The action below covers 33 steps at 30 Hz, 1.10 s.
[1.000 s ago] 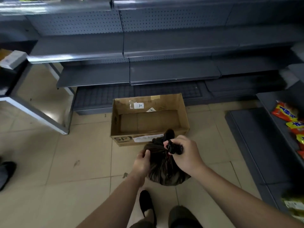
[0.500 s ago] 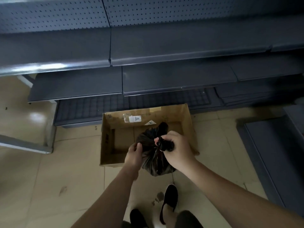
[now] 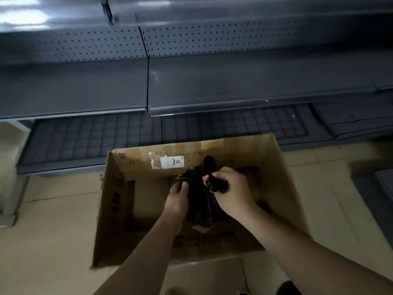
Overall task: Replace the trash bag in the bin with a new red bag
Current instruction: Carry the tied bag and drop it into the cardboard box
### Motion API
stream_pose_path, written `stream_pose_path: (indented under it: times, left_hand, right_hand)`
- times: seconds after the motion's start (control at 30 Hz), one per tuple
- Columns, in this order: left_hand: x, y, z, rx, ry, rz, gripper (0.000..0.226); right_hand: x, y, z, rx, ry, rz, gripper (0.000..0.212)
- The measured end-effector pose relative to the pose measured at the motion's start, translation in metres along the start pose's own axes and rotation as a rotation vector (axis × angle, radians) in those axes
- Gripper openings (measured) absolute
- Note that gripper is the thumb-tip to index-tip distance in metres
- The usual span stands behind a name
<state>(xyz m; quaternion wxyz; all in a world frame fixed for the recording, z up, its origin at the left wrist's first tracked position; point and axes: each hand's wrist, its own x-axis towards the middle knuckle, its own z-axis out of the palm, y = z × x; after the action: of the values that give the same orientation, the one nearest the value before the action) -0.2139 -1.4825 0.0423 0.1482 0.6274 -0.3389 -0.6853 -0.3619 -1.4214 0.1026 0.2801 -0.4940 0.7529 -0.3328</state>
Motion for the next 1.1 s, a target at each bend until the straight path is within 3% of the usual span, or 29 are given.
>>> stream_pose_path:
  times: [0.33, 0.5, 0.6, 0.67, 0.83, 0.93, 1.1]
  left_hand:
    - [0.116, -0.068, 0.003, -0.028, -0.011, 0.001, 0.054]
    - [0.139, -0.088, 0.008, -0.064, -0.032, -0.052, 0.068]
    - [0.103, -0.072, 0.012, -0.021, -0.036, -0.099, 0.059]
    - [0.064, -0.049, 0.02, 0.049, -0.045, -0.115, 0.054]
    - [-0.058, 0.037, 0.051, 0.245, -0.061, -0.012, 0.052]
    - [-0.144, 0.106, 0.089, 0.442, -0.113, 0.099, 0.044]
    - [-0.299, 0.219, 0.181, 0.772, -0.299, 0.369, 0.064]
  right_hand:
    - [0.036, 0.098, 0.088, -0.006, -0.044, 0.04, 0.012]
    - [0.034, 0.113, 0.098, -0.009, -0.105, 0.096, 0.012]
    - [0.026, 0.098, 0.084, 0.006, -0.132, 0.173, 0.025]
    - [0.014, 0.075, 0.057, 0.013, -0.14, 0.231, 0.037]
    - [-0.025, -0.004, -0.055, 0.029, -0.096, 0.293, 0.044]
    - [-0.049, -0.052, -0.147, 0.015, 0.012, 0.348, 0.05]
    - [-0.108, -0.125, -0.328, -0.036, 0.273, 0.486, 0.051]
